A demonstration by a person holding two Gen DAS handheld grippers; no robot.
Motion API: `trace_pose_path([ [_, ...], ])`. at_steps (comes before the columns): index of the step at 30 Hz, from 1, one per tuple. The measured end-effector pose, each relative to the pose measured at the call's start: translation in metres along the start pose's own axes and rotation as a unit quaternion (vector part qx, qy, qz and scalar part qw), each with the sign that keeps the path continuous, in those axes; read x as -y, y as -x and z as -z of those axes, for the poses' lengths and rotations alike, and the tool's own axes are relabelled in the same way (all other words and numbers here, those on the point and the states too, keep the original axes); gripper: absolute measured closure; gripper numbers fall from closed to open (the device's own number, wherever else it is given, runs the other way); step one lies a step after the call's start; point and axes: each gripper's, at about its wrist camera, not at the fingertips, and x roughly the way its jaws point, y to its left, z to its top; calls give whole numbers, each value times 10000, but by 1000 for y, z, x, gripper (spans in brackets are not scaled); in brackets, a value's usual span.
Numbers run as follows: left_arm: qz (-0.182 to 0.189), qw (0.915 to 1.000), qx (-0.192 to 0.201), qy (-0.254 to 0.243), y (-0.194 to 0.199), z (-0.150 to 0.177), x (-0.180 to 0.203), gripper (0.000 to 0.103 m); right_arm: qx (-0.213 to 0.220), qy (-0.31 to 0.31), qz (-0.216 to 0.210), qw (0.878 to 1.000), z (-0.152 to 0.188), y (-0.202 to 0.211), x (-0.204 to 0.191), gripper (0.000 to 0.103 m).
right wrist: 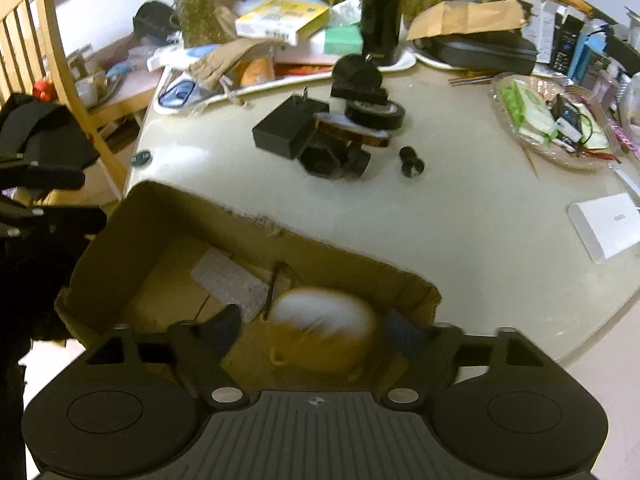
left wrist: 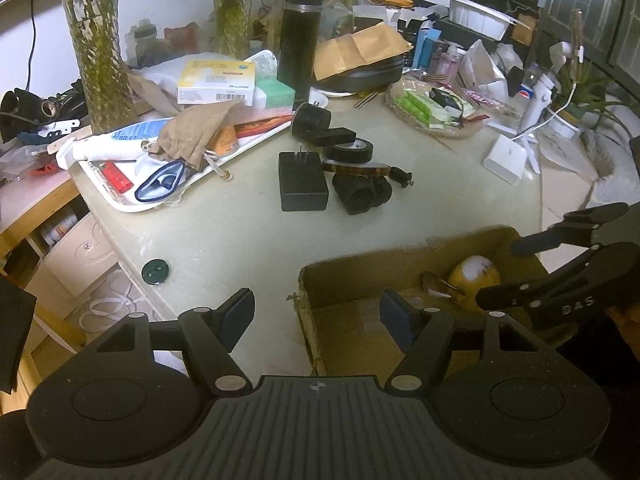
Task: Organize rigid objects
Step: 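Lower the yellow case into the cardboard box and open the right tool, then withdraw both tools from the box toward the black items on the table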
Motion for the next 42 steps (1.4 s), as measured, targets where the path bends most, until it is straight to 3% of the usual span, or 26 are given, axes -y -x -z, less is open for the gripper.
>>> trace_pose_path([
  [10, -12, 10000, 9, -40, -1, -2, 2, 34, 328, -198, -48, 9993, 0, 15, 10, 0],
  [22, -48, 9998, 69, -162, -5, -11, 6, 34, 587, -305, 27, 9978, -4, 23, 20, 0],
  [42, -80, 9996, 148, -240, -29, -33, 5, 34, 667, -394, 136, 9969, -16, 17, 43, 1],
])
